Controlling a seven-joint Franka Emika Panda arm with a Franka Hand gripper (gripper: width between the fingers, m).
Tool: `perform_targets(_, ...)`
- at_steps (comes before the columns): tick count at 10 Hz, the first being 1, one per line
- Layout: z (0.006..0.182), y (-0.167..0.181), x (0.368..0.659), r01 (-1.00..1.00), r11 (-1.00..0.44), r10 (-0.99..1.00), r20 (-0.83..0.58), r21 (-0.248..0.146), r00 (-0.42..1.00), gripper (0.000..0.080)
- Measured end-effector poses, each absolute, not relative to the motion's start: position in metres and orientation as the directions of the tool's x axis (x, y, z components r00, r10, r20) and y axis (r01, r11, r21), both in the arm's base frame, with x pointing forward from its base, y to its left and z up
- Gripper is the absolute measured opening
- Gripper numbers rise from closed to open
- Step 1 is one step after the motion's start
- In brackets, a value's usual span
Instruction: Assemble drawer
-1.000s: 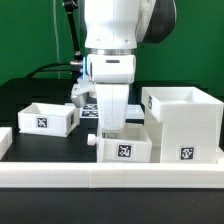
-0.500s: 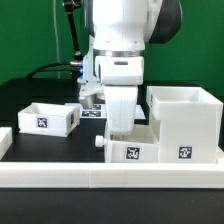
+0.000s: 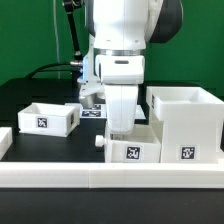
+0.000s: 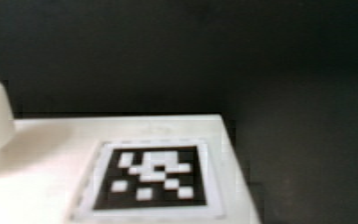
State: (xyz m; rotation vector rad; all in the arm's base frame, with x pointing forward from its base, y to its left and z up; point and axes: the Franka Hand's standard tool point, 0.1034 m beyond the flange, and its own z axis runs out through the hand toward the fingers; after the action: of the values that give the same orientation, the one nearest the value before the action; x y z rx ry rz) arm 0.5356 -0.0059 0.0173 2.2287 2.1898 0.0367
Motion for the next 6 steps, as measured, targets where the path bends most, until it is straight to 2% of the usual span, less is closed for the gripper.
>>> perform_targets(6,0.016,-0.019,0.534,1.0,0.005,1.0,0.009,0.026,-0.005,0.0042)
